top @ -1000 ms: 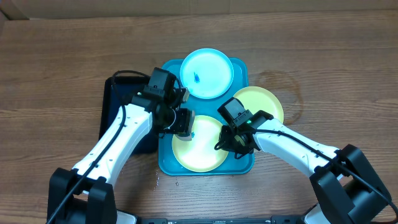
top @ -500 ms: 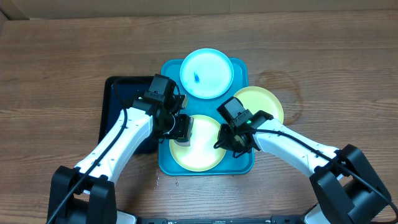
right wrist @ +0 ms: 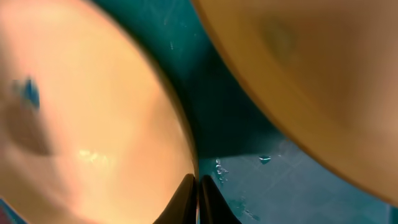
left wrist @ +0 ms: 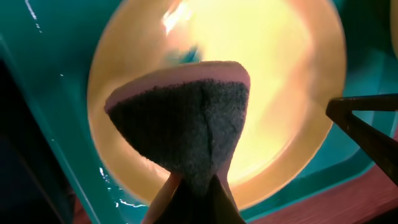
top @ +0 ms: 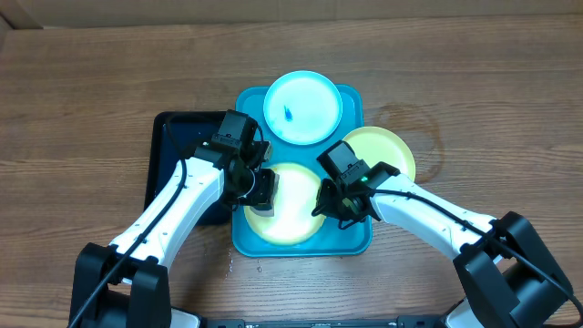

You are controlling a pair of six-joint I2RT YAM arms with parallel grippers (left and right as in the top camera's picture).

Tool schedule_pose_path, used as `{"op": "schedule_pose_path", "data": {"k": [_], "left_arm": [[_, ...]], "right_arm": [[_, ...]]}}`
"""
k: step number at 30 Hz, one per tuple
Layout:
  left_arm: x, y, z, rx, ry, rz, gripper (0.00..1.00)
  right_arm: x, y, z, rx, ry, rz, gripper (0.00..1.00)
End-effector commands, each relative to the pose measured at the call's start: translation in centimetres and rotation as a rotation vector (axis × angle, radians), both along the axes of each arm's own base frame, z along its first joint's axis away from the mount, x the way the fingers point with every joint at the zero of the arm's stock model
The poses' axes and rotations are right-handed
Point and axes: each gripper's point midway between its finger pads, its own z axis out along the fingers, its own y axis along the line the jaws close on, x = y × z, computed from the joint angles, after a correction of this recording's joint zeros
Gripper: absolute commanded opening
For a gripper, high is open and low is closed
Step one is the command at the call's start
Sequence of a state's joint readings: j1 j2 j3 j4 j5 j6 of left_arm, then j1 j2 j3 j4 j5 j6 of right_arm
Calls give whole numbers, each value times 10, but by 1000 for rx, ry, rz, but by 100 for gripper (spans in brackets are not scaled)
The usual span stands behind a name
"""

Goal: Clean dirty plates on tray and stack at the side
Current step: 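Bring the sponge in the left gripper over the blue-stained yellow plate, then scrub the blue stain with the sponge while the right gripper holds the plate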

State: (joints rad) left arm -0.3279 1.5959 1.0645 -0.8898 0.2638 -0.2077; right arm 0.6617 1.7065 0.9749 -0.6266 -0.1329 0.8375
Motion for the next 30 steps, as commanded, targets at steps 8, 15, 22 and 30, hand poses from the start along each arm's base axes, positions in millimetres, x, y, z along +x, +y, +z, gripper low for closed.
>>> {"op": "schedule_pose_path", "data": {"k": [8,15,22,30], "left_arm": [[4,4,-4,40,-22,3,4],[12,1,-3,27,-64,-11,4],[16,-1,-2,29,-100,-77,4],[17,-2,-3,56,-119,-99,5]], "right_arm": [[-1,2,2,9,-3,-3,24],[-1,2,-8,-1,20,-28,23],[-1,2,-11,-2,29,-46,4],[-1,2,-11,-2,29,-45,4]]}}
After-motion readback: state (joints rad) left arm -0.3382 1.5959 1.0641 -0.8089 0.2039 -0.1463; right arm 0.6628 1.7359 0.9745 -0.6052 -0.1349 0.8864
